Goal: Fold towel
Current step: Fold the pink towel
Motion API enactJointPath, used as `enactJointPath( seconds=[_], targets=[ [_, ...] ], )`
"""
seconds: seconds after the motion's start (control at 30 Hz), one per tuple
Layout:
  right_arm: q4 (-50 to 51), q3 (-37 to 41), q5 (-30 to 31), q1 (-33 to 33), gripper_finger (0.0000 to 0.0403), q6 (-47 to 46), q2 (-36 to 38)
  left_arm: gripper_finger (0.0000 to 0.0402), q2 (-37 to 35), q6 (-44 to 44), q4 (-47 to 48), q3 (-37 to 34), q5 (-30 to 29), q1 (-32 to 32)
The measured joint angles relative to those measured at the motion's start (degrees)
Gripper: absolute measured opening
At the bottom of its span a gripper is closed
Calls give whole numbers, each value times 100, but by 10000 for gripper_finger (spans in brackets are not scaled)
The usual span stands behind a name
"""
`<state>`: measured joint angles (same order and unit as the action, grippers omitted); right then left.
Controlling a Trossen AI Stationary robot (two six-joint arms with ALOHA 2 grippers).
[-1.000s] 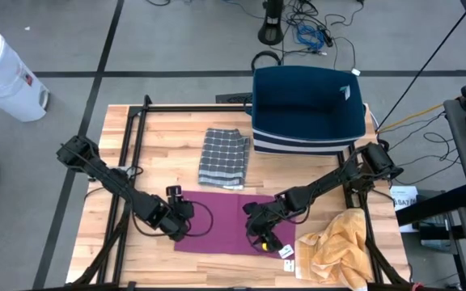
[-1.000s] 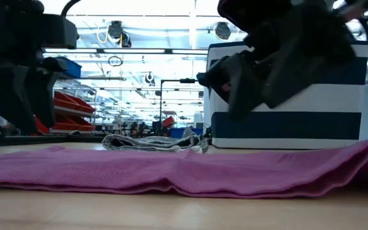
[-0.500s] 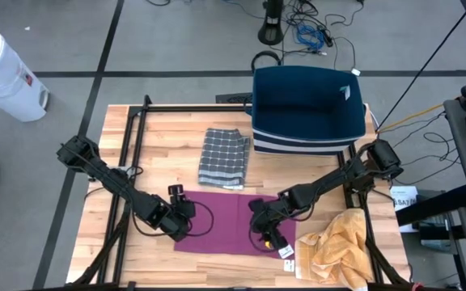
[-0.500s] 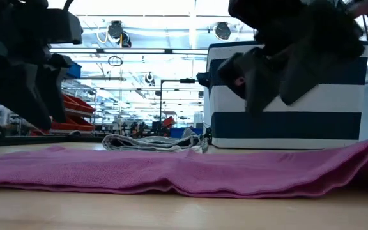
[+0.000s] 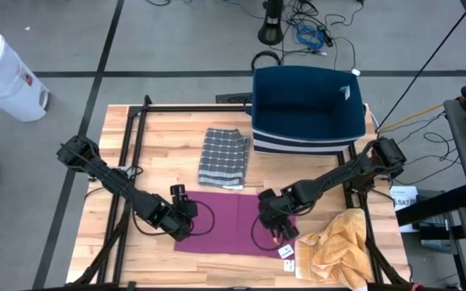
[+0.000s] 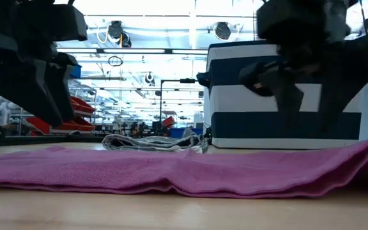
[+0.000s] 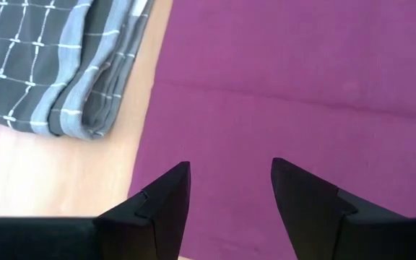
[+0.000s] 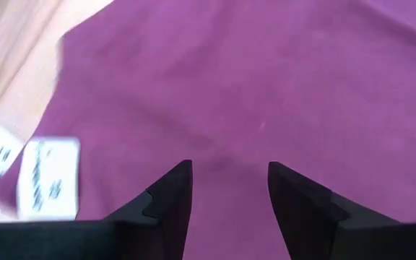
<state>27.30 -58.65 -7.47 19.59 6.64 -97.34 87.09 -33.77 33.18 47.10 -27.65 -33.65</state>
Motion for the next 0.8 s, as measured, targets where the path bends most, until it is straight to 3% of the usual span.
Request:
enactJointPath(
  seconds=[0.37,0.8],
  targets=[
    [112,0,365,171,169,1868,-92,202,0,122,-345,-1,-47,92],
    [89,0,614,165,169,2096,-92,202,0,302,-412,-1,13,192]
  ],
)
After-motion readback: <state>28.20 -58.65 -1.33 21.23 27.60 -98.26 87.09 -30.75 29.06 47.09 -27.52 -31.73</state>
